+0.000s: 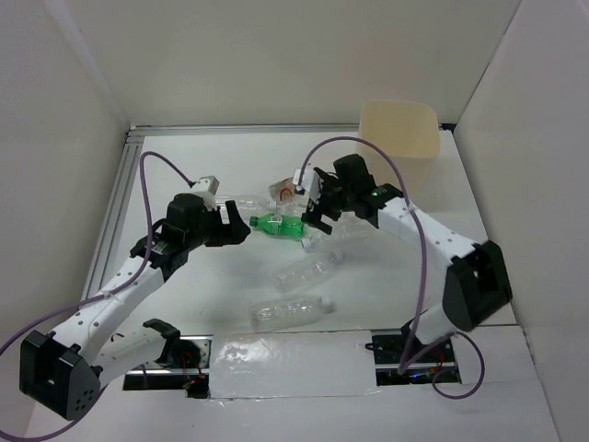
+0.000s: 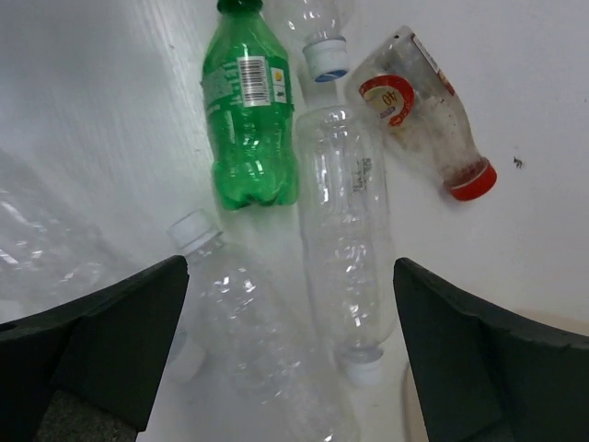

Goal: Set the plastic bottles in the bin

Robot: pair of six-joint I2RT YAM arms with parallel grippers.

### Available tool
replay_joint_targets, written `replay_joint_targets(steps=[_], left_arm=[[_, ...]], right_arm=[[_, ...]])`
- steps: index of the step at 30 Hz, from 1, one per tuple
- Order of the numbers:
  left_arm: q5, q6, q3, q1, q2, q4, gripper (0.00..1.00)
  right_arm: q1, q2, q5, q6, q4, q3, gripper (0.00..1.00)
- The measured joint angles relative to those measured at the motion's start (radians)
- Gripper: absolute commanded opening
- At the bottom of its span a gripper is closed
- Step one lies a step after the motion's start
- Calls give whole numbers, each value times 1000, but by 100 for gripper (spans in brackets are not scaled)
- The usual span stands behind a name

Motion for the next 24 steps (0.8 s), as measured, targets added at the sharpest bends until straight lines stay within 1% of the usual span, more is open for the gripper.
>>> replay_joint_targets(steps=[3, 6, 10, 16, 17, 19, 20, 24], left_arm=[[-26, 29, 0, -11, 11, -12, 93], [-45, 47, 0, -13, 15, -18, 93], [-65, 63, 0, -13, 15, -17, 94], [-74, 74, 0, -13, 55, -6, 94], [-74, 75, 0, -13, 68, -4, 94], [-74, 90, 0, -13, 96, 2, 94], [-74, 95, 1, -13, 111, 5, 94], [-74, 121, 21, -13, 151, 8, 94]], right_arm=[[-3, 160, 19, -96, 6, 97, 99], [-21, 306, 45, -158, 18, 172, 99], [-59, 419, 60, -233, -11, 251, 99], [-113, 443, 63, -328, -37, 284, 99], [-119, 447, 59, -345, -43, 284, 97], [-127, 459, 37, -383, -72, 284, 97], [-132, 468, 26, -404, -90, 284, 95], [-139, 512, -3, -465, -121, 269, 95]])
